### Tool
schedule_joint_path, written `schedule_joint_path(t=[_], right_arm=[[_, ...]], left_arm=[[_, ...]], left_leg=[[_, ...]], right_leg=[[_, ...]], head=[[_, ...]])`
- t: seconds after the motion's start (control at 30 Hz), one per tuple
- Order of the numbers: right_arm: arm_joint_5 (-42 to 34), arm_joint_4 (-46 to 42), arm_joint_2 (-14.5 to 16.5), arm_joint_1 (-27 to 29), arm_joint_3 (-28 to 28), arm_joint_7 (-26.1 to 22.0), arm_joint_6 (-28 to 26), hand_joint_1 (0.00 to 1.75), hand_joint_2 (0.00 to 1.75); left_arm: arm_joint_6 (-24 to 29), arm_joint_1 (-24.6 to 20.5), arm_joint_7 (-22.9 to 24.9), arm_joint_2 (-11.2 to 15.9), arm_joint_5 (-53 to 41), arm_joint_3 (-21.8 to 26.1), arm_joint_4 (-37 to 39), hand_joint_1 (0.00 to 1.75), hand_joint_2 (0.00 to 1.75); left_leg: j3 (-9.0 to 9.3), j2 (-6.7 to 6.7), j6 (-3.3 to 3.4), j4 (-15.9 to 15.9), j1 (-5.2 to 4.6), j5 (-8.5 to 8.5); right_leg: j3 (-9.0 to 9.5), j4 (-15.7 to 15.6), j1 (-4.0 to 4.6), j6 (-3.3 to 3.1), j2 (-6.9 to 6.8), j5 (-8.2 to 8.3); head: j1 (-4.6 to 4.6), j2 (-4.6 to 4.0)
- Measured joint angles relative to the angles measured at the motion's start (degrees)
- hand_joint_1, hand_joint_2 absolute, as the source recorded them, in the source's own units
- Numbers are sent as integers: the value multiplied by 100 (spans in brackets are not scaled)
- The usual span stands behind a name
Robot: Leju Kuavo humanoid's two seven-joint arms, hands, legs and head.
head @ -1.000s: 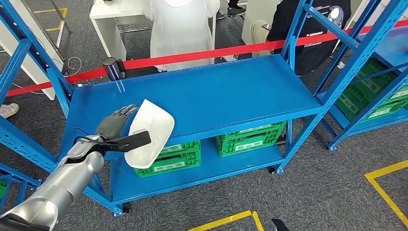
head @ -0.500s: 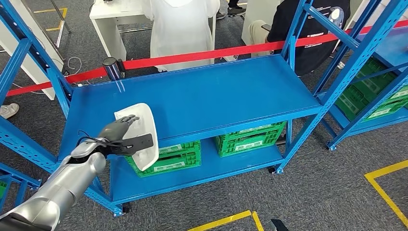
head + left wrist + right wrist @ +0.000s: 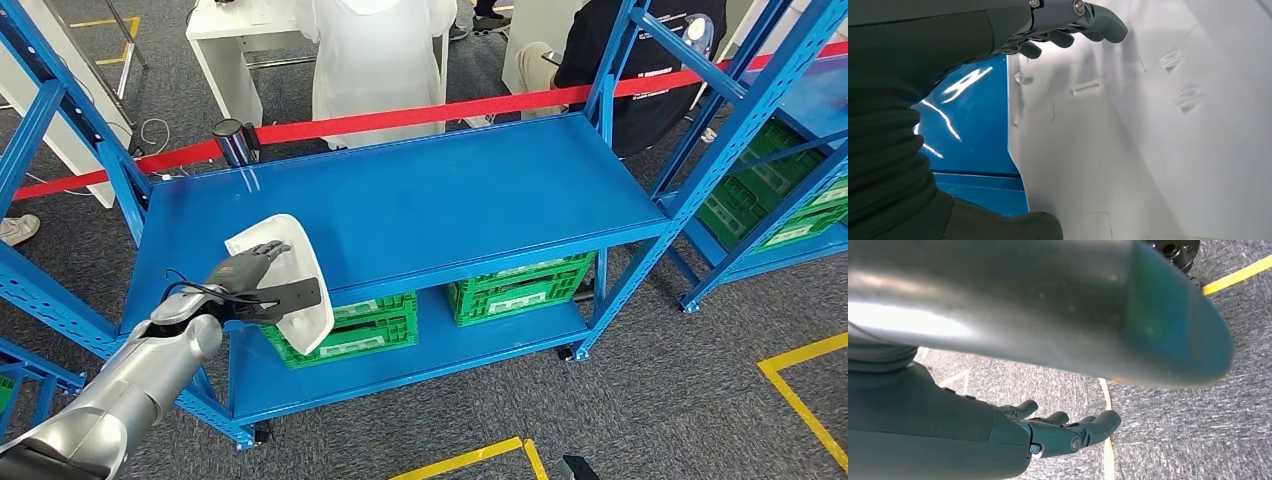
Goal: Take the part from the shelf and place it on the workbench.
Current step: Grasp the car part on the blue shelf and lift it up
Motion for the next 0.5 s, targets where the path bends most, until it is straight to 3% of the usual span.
schedule_joint_path(t=[0.5], right_arm=[[-13, 0, 0, 0, -1, 11, 6, 0, 0]], left_arm=[[111, 1, -59, -8, 0, 0, 28, 0, 175]], left_leg=[[0, 0, 0, 0, 0, 0]], right_leg=[[0, 0, 0, 0, 0, 0]], head=[[-1, 0]])
